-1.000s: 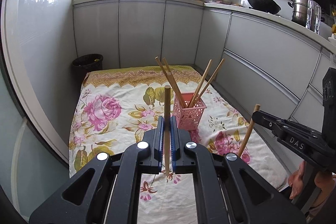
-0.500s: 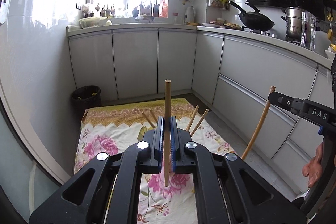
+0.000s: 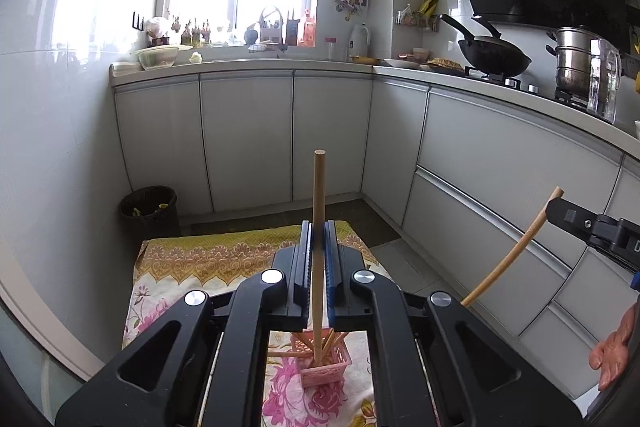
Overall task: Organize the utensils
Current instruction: 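Lift both held bamboo chopsticks upright and carry them over the pink basket, then open the left tool over the basket while the right tool releases its chopstick inside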
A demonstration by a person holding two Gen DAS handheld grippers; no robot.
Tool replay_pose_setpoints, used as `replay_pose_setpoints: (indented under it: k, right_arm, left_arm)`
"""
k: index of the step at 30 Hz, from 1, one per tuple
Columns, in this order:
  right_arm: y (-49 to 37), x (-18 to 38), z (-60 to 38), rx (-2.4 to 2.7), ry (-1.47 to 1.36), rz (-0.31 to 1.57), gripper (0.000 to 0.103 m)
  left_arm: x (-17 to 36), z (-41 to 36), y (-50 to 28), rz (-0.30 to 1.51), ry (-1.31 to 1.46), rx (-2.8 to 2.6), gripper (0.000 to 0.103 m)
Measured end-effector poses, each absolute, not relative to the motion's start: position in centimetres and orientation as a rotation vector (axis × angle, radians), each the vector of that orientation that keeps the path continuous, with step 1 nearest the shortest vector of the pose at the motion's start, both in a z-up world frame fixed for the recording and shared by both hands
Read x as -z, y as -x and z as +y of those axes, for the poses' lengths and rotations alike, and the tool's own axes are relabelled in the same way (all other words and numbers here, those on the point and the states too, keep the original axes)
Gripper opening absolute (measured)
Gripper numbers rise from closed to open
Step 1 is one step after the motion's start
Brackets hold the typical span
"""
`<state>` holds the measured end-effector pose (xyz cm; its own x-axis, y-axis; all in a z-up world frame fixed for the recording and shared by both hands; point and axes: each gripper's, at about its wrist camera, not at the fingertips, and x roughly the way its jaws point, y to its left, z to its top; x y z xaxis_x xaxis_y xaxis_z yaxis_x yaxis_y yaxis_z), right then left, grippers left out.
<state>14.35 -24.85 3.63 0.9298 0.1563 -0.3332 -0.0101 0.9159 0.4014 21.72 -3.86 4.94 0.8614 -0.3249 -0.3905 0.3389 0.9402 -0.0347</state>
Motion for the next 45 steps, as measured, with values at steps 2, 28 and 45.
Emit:
replay_pose_setpoints:
  k: [2, 28, 45]
  right_arm:
    - [-14.8, -3.3, -25.0, -0.086, -0.408, 0.375, 0.008]
    - [-19.4, -2.7, -21.2, -0.111, -0.371, 0.381, 0.008]
    - [-24.2, 1.9, -17.9, -0.101, -0.337, 0.431, 0.008]
  left_arm:
    - [-4.2, -4.3, -22.9, 0.422, -0.032, 0.347, 0.005]
    - [-0.9, -0.4, -22.7, 0.48, 0.089, 0.323, 0.029]
    - [-0.1, 3.2, -23.1, 0.496, 0.097, 0.257, 0.029]
